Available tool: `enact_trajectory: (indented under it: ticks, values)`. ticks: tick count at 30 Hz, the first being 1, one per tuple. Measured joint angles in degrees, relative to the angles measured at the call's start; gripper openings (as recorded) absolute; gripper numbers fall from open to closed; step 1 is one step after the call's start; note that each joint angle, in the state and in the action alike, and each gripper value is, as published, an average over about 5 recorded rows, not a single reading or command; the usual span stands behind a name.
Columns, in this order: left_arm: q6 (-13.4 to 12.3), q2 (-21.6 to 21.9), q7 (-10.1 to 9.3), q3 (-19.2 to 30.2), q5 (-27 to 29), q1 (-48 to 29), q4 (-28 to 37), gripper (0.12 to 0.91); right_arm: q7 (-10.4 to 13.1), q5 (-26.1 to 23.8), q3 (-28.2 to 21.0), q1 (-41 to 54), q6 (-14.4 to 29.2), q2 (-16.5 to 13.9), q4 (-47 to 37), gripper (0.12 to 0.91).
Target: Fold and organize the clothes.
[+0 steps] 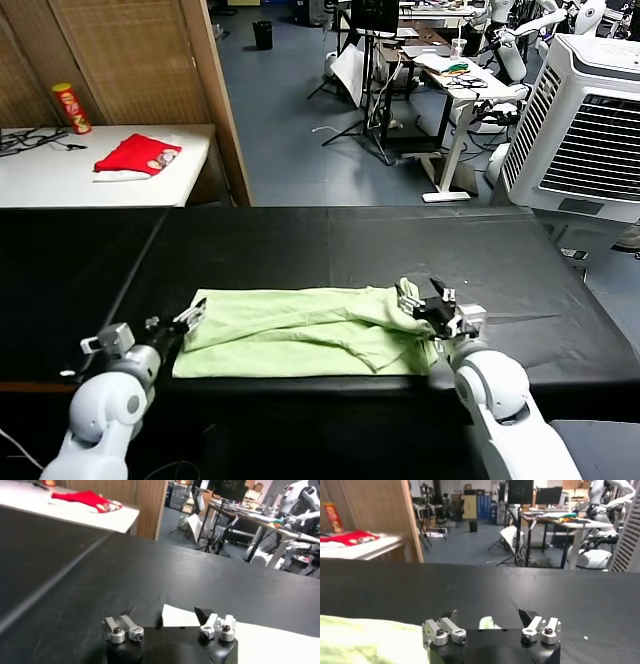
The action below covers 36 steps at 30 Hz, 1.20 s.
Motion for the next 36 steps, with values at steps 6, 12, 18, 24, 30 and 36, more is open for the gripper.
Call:
enact_trajectory:
  ticks: [6, 12, 18, 24, 30, 36]
  values:
    - [-1.2, -0.8, 1.18, 0.2, 1.8, 2.7, 0.2, 0.798, -0.5, 1.0, 1.7, -2.9, -0.4, -0.5, 5.1, 0.798]
    - [-2.6, -1.4, 2.07, 0.6, 3.9, 3.2, 1.3, 0.612, -1.0, 1.2, 3.0, -4.2, -0.4, -0.7, 7.9, 0.798]
    - [-2.9, -2.1, 2.31, 1.3, 6.5, 3.8, 0.7, 0.279, -1.0, 1.1, 3.3, -4.2, -0.2, -0.4, 8.0, 0.798]
    - [-3.0, -2.1, 2.55, 1.5, 10.0, 3.5, 0.5, 0.154, -1.0, 0.9, 3.9, -3.9, -0.1, -0.4, 8.0, 0.798]
    - [-6.7, 1.1, 2.65, 0.6, 20.8, 3.4, 1.6, 0.149, -0.8, 1.0, 5.1, -4.3, -0.1, -0.5, 8.0, 0.798]
    - [-9.2, 9.1, 2.12, -2.5, 27.2, 3.9, 3.5, 0.149, -0.8, 1.0, 5.9, -5.2, 0.1, 0.0, 8.0, 0.798]
